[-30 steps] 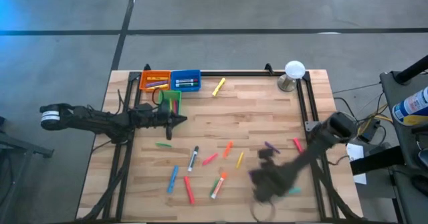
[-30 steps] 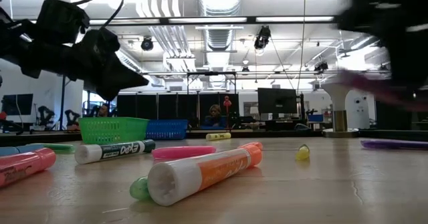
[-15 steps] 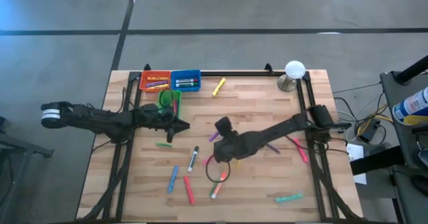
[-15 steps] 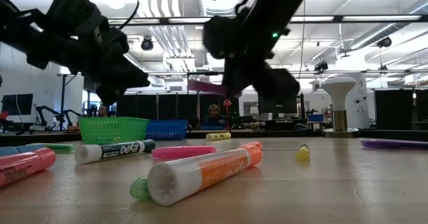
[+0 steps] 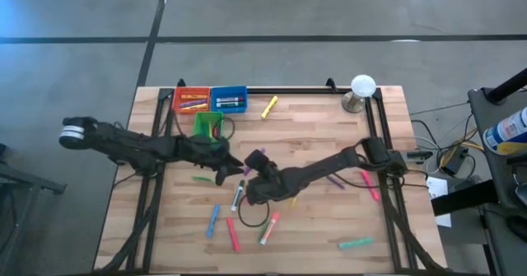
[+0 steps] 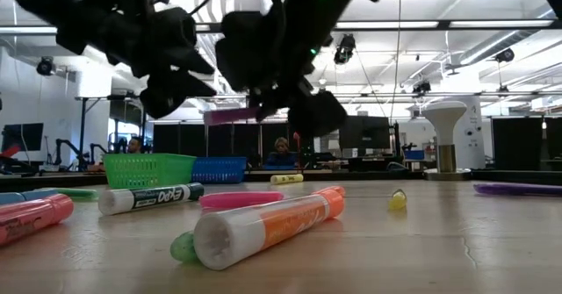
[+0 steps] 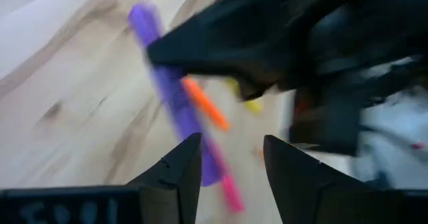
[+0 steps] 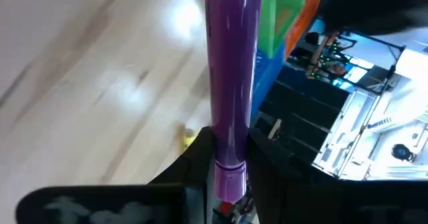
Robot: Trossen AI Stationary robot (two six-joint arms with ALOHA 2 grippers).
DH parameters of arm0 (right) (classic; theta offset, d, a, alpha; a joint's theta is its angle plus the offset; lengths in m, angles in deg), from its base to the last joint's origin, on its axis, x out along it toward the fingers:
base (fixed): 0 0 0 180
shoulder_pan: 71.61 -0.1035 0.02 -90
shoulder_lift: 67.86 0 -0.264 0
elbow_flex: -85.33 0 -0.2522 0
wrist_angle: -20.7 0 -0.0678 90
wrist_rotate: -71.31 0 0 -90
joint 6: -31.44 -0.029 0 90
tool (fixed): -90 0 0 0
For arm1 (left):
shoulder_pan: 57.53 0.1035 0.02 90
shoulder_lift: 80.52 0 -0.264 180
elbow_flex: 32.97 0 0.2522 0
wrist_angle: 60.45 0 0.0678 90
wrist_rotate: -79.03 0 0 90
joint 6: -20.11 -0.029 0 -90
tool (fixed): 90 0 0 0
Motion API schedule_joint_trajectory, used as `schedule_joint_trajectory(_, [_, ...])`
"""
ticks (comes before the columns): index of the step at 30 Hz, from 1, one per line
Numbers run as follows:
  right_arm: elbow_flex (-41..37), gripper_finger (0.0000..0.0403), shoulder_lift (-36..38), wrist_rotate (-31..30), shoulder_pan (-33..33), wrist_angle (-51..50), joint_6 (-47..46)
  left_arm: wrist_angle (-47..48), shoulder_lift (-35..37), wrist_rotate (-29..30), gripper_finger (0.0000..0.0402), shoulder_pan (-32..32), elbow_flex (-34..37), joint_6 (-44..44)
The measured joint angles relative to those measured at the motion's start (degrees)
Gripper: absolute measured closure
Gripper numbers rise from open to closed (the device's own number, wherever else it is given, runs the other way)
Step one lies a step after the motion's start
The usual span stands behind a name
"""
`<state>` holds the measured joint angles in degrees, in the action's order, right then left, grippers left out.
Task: Pick & Place Markers
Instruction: Put the purple highlighter into the orange bin
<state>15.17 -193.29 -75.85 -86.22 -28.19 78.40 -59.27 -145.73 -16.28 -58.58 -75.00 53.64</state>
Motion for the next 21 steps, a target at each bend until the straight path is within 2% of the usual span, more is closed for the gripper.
schedule_joint_trajectory(3, [1.47,0.0344,0.15,-0.04,0.00,0.33,0.25,5.08,-2.06,2.63,0.0248,-0.56,-2.55,-0.61])
schedule_joint_trajectory(15, [3.12,0.0344,0.22,0.34,-0.11,4.07,4.31,4.10,-5.66,0.94,0.0249,-0.68,-4.51,-2.00])
schedule_joint_trajectory(18, [3.06,0.0343,0.22,0.68,-0.15,4.08,3.95,4.76,-5.81,1.25,0.0262,-0.91,-4.50,-2.88])
schedule_joint_trajectory(21, [3.06,0.0331,0.22,1.54,-0.26,4.06,2.38,6.88,-5.60,2.91,0.0295,-0.93,-4.49,-4.98])
